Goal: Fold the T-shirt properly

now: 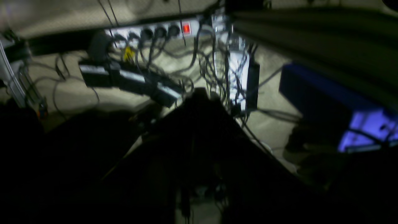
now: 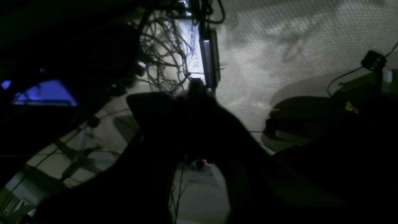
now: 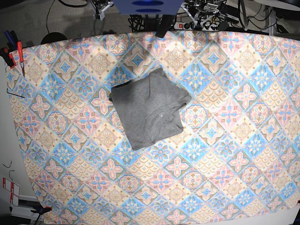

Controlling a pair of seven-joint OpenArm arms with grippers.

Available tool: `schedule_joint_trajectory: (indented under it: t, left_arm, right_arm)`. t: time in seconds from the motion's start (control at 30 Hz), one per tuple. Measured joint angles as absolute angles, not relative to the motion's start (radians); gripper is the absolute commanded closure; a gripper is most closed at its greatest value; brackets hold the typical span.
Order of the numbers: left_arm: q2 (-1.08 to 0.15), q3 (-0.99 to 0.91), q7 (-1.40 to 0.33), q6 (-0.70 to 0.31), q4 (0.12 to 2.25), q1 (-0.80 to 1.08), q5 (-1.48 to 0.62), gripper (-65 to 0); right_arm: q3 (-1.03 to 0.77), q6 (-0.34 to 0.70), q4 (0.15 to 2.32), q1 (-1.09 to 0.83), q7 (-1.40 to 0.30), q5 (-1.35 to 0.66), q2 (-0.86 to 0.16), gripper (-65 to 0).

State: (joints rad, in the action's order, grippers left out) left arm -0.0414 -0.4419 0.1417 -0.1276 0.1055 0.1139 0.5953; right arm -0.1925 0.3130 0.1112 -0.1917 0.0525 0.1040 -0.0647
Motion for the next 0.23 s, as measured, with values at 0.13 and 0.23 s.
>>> schedule_joint_trajectory:
  t: [0.13, 0.23]
  left_arm:
    - [-0.041, -0.442, 0.140, -0.131, 0.105, 0.100, 0.593, 0.0]
    - [-0.028, -0.442, 0.147, -0.127, 0.109, 0.091, 0.586, 0.0]
  right_arm:
    - [-0.189, 0.313, 0.111, -0.192, 0.052, 0.104, -0.067, -1.8]
    - [-0.189, 0.313, 0.111, -0.192, 0.052, 0.105, -0.067, -1.8]
